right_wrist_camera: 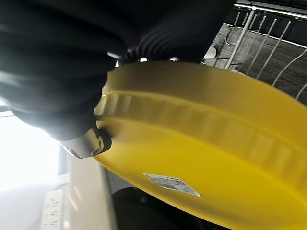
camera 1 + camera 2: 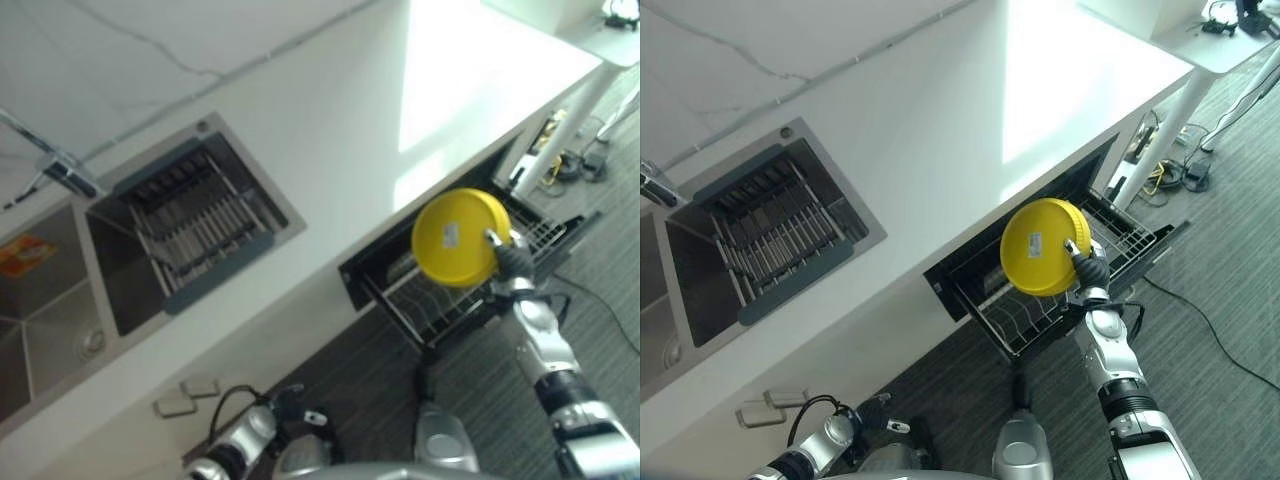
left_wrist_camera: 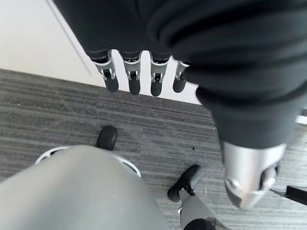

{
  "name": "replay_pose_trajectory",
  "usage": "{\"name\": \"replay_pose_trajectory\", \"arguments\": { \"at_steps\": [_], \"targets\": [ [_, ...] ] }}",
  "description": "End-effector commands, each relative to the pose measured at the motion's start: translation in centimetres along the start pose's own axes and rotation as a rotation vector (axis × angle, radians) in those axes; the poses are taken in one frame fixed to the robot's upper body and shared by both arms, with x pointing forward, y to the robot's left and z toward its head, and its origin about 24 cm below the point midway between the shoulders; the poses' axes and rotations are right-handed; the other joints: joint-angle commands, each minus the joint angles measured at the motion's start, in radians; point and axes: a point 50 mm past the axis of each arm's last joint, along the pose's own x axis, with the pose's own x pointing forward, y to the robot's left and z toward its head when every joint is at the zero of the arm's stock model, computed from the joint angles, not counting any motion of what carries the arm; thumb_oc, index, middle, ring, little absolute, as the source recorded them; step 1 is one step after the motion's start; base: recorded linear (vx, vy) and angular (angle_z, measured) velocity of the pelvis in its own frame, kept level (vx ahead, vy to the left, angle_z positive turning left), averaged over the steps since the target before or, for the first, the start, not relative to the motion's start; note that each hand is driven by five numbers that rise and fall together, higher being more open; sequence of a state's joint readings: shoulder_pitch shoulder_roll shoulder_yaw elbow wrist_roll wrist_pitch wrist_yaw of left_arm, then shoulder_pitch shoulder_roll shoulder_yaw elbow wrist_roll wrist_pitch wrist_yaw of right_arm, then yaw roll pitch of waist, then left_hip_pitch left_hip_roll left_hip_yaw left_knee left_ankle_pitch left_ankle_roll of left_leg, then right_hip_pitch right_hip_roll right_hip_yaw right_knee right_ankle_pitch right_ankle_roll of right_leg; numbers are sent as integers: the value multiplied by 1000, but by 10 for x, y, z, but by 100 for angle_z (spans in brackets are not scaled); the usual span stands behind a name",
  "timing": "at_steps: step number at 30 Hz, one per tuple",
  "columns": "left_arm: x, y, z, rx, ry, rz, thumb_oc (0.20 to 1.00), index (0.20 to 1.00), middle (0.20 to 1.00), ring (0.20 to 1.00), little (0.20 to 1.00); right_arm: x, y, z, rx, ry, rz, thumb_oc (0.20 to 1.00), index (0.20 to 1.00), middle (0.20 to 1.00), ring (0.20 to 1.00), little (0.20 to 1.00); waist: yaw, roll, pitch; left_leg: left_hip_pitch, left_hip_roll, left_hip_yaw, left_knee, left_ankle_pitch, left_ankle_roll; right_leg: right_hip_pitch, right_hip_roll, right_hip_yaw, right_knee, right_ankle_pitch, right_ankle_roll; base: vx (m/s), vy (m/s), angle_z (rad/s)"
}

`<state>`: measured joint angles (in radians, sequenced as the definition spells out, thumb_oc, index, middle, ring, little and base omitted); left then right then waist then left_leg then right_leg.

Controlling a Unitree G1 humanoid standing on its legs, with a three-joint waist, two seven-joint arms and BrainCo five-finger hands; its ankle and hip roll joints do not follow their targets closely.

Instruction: Place the dishes in the dishwasher.

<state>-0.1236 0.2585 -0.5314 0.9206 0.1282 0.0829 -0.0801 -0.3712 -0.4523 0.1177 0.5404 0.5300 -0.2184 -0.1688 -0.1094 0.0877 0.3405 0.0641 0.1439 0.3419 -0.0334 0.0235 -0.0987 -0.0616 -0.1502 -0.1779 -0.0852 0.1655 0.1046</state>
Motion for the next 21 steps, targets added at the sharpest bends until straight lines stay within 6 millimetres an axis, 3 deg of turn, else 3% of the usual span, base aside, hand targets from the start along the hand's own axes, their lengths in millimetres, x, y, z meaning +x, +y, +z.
{"name": "replay_pose_trajectory", "arguments": {
  "at_steps": [1,5,7,9,15,17,21],
  "targets": [
    [-1,12,5,4,-38,6,1000,1000,1000,1000,1000,22,10,47,-128,-174,36,200,200,200,200,200,22,-39,-21,-105,46,-82,180,-121,1,-42,-103,-25,253,-238,56,-108,38,9],
    [-1,17,8,-10,-55,10,1000,1000,1000,1000,1000,29,3,53,-251,-174,11,200,200,200,200,200,31,-34,4,-130,48,-87,192,-116,-2,-67,-108,-34,278,-245,53,-84,30,8],
    [-2,27,16,-62,-111,36,1000,1000,1000,1000,1000,38,-2,69,-545,-243,28,200,200,200,200,200,45,-23,51,-180,53,-99,229,-116,-4,-121,-120,-39,339,-260,47,-177,44,21],
    [-4,36,20,-77,-141,58,1000,1000,1000,1000,1000,42,-5,80,-723,-290,47,200,200,200,200,200,54,-18,73,-212,53,-109,248,-115,-5,-154,-125,-39,368,-265,44,-163,9,22],
    [-9,54,17,-83,-151,98,1000,1000,1000,1000,1000,48,-16,95,-1040,-352,65,200,200,200,200,200,79,-13,119,-280,55,-135,286,-112,-7,-221,-129,-45,412,-268,42,-116,-31,16],
    [-11,64,15,-80,-153,128,1000,1000,1000,1000,1000,51,-16,105,-1220,-422,61,200,200,200,200,200,94,-19,134,-317,57,-145,305,-112,-4,-259,-132,-49,433,-266,46,-135,-102,8],
    [-13,72,13,-103,-169,157,1000,1000,1000,1000,1000,54,-13,117,-1337,-506,31,200,200,200,200,200,106,-21,151,-350,63,-154,322,-112,-6,-289,-127,-55,444,-266,47,-69,-66,10]
  ]
}}
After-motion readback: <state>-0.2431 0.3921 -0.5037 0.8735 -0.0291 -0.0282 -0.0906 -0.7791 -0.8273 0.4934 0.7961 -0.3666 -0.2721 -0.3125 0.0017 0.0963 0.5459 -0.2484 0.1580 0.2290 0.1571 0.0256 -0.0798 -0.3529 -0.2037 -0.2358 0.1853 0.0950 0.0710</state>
